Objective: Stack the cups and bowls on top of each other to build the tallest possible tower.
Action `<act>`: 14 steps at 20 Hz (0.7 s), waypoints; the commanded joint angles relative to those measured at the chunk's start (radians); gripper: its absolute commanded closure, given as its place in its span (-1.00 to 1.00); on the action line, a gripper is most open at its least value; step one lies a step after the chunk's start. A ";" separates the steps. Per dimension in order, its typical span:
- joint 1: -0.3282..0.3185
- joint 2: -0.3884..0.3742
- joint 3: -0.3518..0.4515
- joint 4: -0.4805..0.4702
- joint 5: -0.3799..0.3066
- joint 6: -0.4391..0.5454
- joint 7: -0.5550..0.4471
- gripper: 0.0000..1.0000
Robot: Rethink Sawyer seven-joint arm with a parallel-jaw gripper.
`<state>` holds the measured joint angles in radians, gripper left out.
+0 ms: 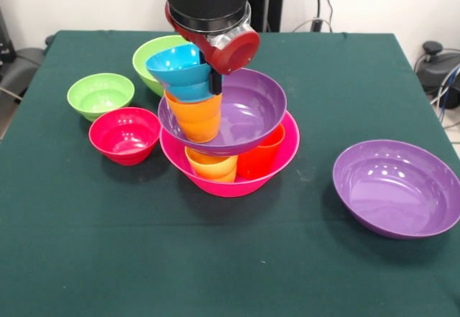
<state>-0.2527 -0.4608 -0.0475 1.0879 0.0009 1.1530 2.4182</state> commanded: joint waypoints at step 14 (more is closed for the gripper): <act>-0.044 0.033 0.152 0.049 -0.034 0.006 -0.178 -1.00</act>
<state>-0.2924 -0.4514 -0.0099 1.0878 0.0011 1.1629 2.4182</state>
